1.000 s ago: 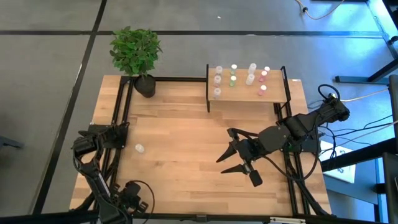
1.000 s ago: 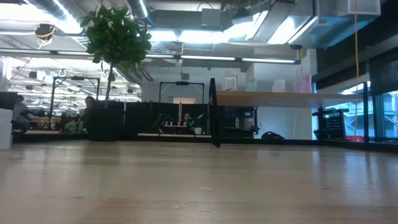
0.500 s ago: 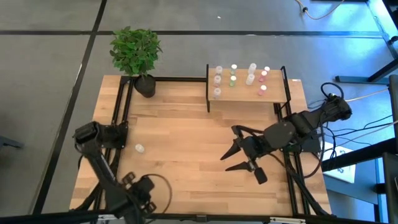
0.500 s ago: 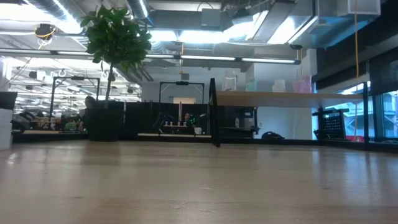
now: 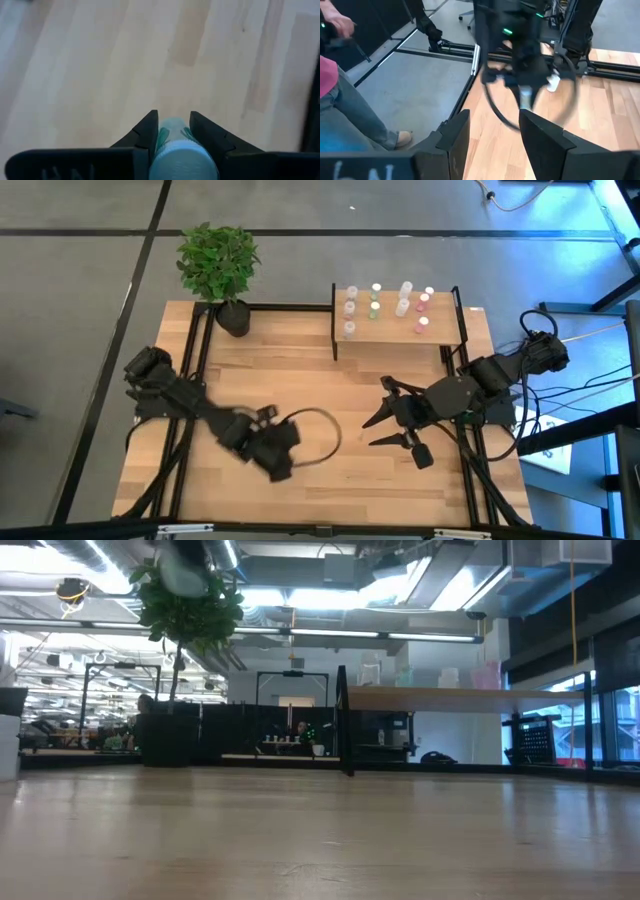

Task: Pick and place medicine bottles onto shelf by color
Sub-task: Put the green pill bottle aligned with the other green pill bottles on the shelf

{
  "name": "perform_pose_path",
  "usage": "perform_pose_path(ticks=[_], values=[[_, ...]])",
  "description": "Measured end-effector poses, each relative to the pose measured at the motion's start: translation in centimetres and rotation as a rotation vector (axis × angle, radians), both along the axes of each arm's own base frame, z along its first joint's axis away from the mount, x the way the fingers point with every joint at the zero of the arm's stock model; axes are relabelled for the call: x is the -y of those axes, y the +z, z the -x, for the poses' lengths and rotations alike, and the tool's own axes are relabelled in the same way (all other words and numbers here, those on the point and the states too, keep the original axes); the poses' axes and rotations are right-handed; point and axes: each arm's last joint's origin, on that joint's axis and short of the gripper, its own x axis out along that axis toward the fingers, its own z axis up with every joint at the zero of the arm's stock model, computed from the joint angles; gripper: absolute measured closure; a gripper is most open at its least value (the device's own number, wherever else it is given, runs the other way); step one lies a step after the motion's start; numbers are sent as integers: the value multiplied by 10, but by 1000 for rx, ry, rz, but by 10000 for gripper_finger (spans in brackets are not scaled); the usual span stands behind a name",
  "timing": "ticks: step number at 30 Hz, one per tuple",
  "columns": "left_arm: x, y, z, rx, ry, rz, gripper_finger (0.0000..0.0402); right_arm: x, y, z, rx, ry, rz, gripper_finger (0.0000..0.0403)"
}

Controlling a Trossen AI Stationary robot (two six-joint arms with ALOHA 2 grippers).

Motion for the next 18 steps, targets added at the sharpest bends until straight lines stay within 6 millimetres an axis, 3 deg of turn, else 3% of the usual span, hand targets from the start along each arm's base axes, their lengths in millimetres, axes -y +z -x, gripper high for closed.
perform_pose_path(ticks=[9,18], values=[[-66,7,-54,138,-219,-32,319,8,7,15,-5,1,8,231],[-91,-2,-78,178,-326,-3,319,29,15,38,19,-246,126,231]])
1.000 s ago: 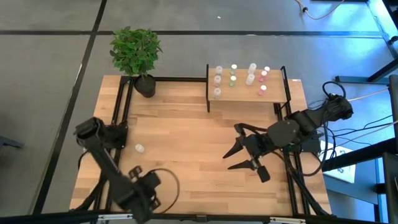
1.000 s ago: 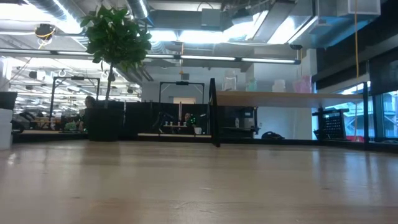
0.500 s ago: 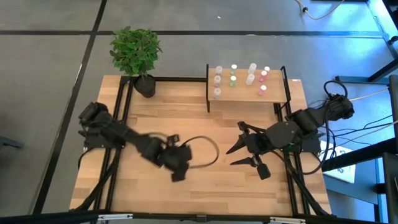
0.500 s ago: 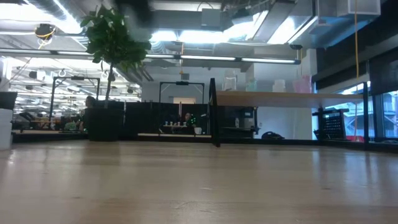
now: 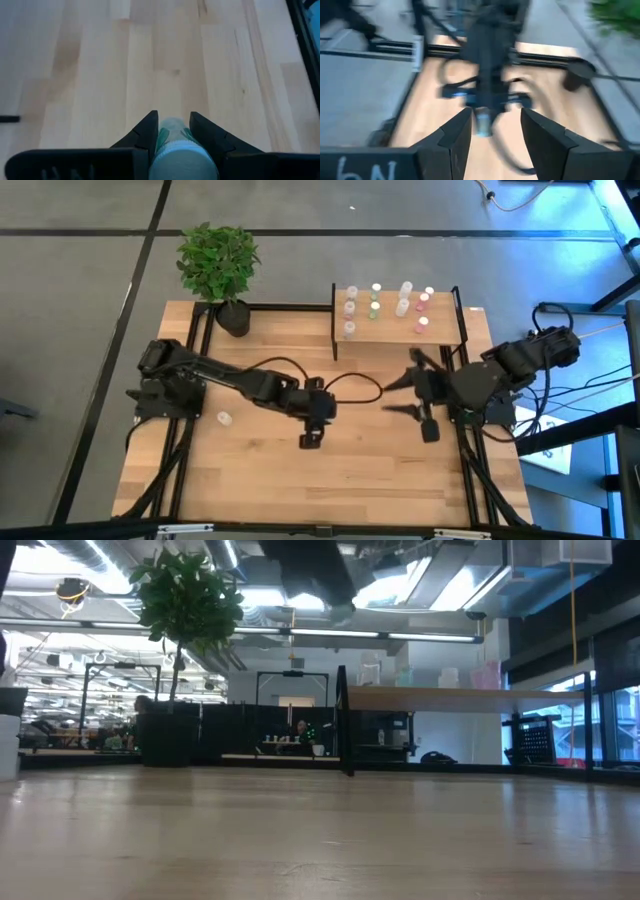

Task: Pick and place medicine bottles onto shelf by color
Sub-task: Put the green pill bottle aligned with the other green pill bottles on the shelf

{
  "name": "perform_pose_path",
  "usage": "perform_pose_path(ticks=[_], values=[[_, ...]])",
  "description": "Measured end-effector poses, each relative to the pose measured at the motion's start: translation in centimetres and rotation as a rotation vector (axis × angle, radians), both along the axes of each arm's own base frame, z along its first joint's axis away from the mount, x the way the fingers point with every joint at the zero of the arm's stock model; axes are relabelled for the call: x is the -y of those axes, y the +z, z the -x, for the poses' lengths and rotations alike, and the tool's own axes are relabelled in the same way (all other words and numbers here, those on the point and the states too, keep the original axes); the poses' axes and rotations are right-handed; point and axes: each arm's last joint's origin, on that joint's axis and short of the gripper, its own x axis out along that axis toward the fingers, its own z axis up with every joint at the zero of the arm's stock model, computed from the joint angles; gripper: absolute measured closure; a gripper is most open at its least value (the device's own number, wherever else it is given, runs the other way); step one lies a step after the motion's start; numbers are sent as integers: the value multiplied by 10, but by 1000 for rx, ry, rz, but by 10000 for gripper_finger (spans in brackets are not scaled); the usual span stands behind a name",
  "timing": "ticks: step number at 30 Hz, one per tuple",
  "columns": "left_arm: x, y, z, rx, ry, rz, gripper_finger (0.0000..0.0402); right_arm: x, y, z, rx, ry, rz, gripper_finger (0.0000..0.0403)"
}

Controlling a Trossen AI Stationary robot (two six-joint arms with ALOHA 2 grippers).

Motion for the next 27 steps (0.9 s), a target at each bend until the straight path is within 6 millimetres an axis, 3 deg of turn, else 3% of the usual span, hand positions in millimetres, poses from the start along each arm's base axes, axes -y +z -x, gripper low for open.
perform_pose_path(ticks=[5,15,27], values=[[-1,-19,-15,-10,-27,33,319,7,-4,6,-33,-113,74,231],[-10,-62,-45,-13,-5,37,319,9,-3,9,-30,-130,87,231],[-13,-109,-57,-118,17,24,319,9,-2,9,-25,-131,84,231]])
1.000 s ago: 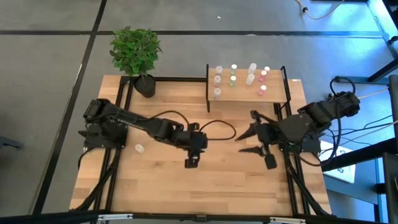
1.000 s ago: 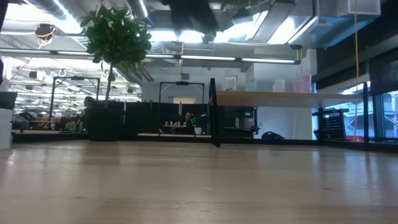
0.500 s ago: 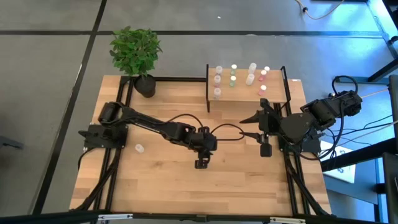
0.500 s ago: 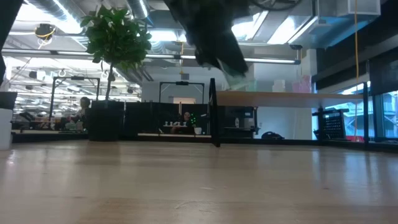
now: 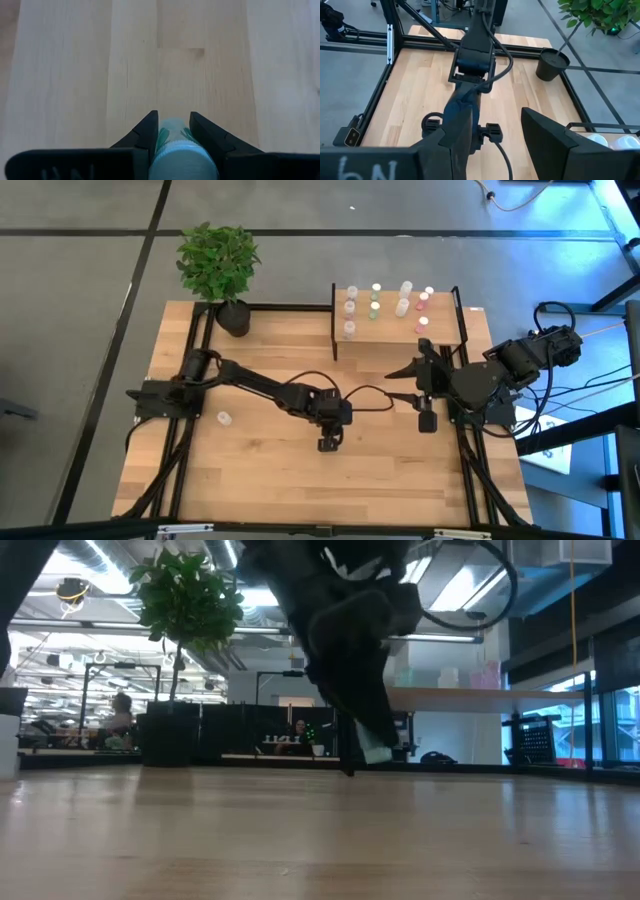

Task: Pick and place medicine bottles onto shelf by color
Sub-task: Put the green pill bottle aligned with the other green pill bottles on the shelf

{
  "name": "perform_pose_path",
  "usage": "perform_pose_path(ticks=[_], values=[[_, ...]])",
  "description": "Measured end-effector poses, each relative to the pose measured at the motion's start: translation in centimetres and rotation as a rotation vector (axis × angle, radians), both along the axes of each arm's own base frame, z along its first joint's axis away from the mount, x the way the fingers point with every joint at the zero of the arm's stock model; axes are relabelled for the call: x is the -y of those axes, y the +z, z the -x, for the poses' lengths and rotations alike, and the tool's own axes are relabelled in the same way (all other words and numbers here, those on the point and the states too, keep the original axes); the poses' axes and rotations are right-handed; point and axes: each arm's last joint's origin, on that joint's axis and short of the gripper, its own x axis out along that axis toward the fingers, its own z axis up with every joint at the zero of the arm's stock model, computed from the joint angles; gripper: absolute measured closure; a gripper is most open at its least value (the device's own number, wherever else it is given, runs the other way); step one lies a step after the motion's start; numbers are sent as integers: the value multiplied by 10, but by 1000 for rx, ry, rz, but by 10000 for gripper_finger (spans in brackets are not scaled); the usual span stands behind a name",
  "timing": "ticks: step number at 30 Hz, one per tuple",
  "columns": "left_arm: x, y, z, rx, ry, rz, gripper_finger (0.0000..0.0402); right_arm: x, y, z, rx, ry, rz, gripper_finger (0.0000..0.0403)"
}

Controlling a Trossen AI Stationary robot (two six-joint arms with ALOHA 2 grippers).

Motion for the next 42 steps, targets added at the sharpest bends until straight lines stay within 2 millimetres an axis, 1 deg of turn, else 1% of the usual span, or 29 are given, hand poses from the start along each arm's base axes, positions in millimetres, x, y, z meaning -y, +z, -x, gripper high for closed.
perform_pose_path(ticks=[3,7,12,19,21,24,27,30,38,42], values=[[0,-5,-1,-6,10,5,319,0,0,0,0,0,0,231],[0,-6,-1,-14,11,4,319,0,0,0,0,1,1,231],[-7,-6,-2,-15,32,8,319,0,0,0,-1,1,2,231],[-6,-17,-4,-38,40,34,319,0,0,0,-1,1,2,231],[-6,-21,-2,-73,41,36,319,0,0,0,-2,2,2,231],[-7,-20,-2,-64,67,29,319,0,0,0,-2,2,2,231],[-8,-21,0,-90,83,6,319,0,0,0,-2,2,2,231],[-7,-22,2,-115,100,20,319,0,0,0,-3,5,0,231],[-7,-24,3,-133,102,24,305,0,0,0,-4,8,-1,231],[-7,-25,4,-137,102,23,290,0,0,0,-4,8,-1,231]])
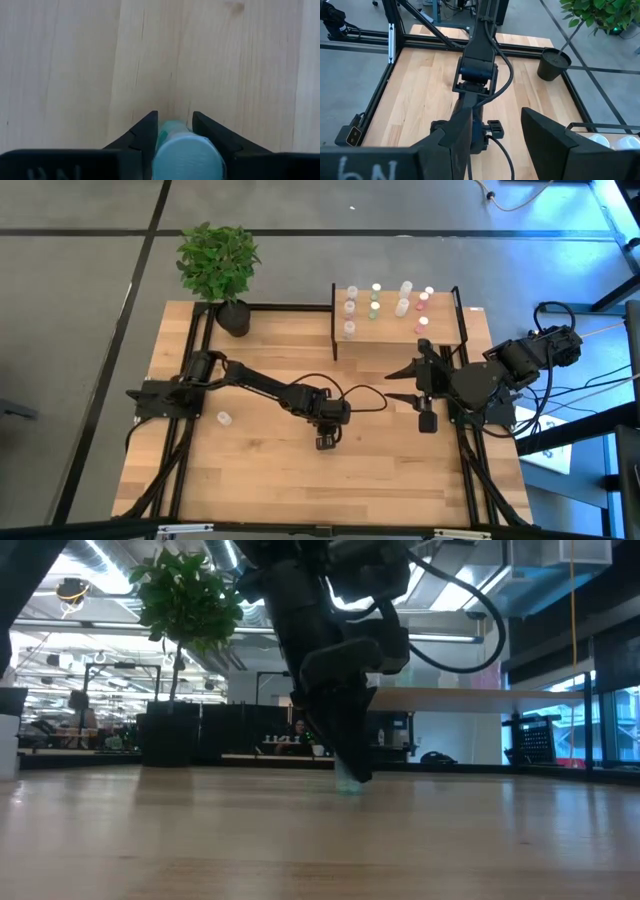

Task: Pick and place medicine bottles onto shelf by color
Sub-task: Put the green pill bottle aligned with the other green pill bottles on the shelf

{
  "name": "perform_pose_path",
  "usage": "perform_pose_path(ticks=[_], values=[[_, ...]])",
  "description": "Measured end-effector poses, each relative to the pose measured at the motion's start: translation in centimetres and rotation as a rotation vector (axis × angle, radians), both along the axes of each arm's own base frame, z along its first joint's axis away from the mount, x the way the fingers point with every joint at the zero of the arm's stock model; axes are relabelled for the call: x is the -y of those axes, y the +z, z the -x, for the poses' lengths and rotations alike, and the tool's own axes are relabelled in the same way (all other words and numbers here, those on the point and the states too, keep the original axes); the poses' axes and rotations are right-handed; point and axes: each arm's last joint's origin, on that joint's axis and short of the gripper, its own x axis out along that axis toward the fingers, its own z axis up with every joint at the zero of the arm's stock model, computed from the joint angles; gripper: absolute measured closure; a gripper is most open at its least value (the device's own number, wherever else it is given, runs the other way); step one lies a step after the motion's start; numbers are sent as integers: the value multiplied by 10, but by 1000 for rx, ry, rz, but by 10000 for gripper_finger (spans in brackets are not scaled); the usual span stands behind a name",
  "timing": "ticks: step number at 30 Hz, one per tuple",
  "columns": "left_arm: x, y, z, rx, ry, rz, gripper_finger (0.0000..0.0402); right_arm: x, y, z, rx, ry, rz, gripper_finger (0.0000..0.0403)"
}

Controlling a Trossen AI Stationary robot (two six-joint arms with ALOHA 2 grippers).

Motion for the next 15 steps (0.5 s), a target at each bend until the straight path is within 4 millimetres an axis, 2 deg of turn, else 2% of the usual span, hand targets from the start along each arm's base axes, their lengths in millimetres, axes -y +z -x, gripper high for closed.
perform_pose_path(ticks=[15], values=[[1,-1,0,-4,-2,0,161,0,0,0,0,0,0,231]])
